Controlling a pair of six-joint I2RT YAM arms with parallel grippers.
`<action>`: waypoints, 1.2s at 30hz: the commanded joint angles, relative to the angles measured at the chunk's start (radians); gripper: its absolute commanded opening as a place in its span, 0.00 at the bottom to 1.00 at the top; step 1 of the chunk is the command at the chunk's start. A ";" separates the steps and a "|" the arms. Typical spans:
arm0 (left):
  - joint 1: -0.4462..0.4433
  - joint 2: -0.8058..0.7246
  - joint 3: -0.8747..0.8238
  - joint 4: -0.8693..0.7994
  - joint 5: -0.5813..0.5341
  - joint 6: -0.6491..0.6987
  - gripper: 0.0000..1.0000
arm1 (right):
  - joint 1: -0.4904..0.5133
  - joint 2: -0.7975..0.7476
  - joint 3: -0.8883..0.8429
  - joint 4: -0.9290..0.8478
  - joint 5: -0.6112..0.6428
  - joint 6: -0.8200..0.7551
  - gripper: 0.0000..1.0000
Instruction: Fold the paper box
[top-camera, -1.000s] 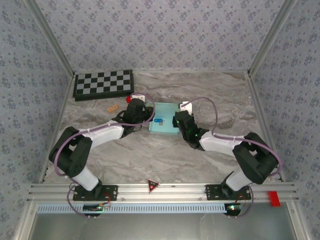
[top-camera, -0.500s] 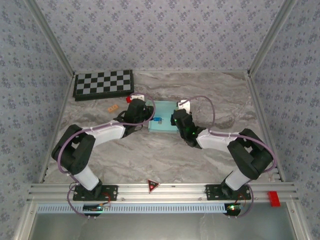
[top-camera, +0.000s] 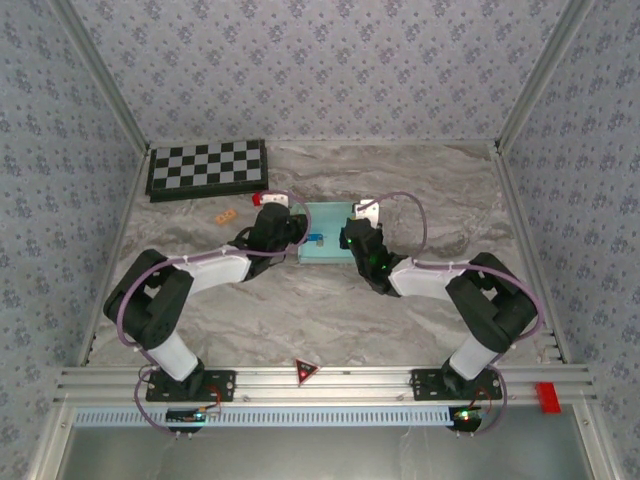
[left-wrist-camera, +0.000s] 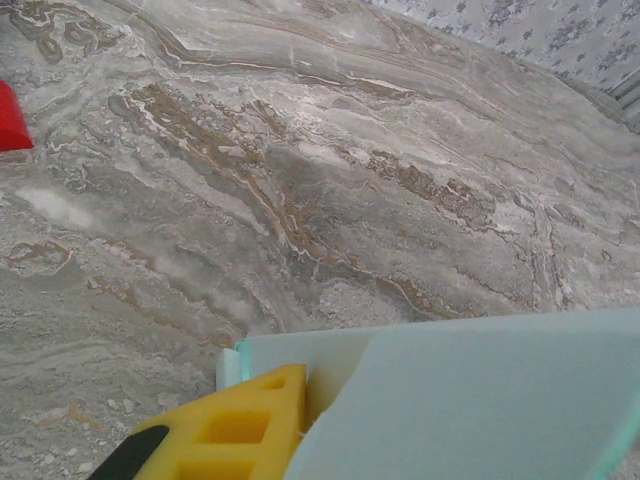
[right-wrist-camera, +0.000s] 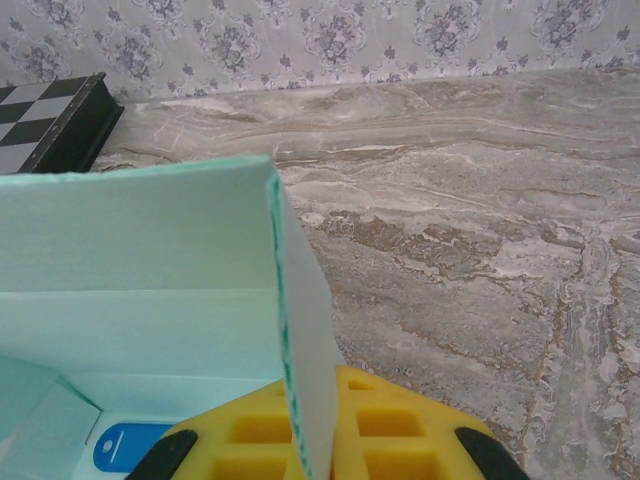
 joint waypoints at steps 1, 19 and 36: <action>-0.026 -0.008 -0.022 0.023 0.028 0.005 0.19 | 0.026 0.004 -0.009 0.092 0.009 0.003 0.09; -0.067 -0.014 -0.077 0.049 -0.023 0.005 0.18 | 0.068 0.016 -0.087 0.152 0.070 0.011 0.09; -0.098 -0.032 -0.145 0.064 -0.067 -0.004 0.18 | 0.109 0.016 -0.142 0.157 0.135 0.032 0.09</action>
